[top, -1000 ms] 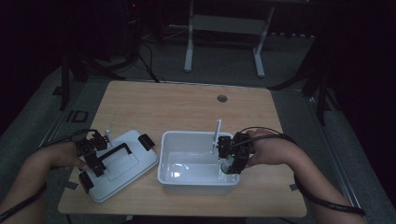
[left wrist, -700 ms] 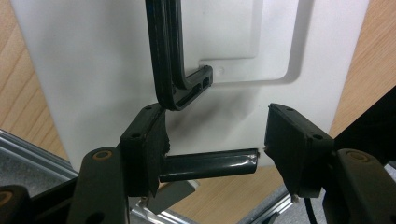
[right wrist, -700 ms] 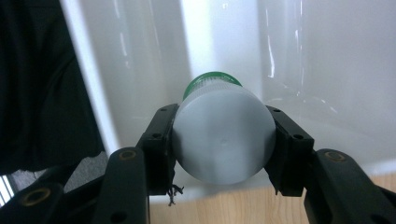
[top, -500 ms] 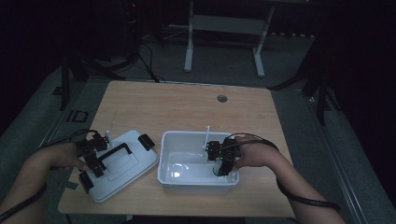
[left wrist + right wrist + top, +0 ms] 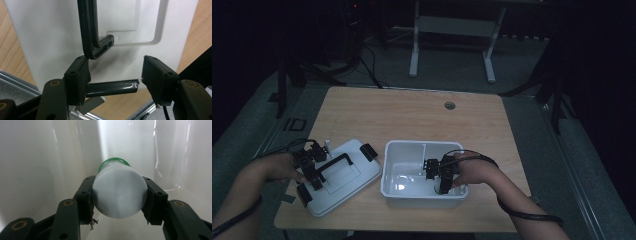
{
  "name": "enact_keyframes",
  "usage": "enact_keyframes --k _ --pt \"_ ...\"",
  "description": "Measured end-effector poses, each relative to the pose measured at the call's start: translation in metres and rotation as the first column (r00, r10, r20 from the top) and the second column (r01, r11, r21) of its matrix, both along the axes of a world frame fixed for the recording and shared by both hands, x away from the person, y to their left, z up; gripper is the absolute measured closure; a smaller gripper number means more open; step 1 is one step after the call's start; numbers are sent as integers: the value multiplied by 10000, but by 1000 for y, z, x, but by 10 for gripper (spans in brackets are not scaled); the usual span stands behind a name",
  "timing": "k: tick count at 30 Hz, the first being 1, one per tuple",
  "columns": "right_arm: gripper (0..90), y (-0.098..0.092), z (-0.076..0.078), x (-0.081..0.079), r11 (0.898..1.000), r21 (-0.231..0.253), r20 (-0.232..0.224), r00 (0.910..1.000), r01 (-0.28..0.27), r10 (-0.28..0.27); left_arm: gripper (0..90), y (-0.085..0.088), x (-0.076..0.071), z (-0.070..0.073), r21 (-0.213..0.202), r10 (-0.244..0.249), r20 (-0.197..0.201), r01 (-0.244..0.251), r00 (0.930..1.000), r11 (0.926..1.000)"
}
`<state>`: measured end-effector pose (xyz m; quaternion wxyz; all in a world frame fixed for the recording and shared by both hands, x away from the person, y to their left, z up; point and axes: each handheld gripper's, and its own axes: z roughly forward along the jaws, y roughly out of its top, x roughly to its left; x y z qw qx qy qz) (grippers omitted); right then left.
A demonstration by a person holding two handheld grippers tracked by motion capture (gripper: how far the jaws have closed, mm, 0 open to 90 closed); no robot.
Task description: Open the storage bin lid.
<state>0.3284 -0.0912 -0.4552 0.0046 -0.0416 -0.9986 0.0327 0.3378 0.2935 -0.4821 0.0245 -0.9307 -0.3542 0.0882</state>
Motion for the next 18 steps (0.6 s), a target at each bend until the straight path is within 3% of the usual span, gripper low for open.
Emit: enact_keyframes --k 5,18 --pt "500 4 -10 -1 9997 -264 -232 9997 -4 -2 386 0 0 -1 -29 35 -6 -35 10000 10000" --pt "499 9 -27 0 9968 -796 69 10000 14 -8 386 1 0 -2 43 22 -89 -22 10000 10000"
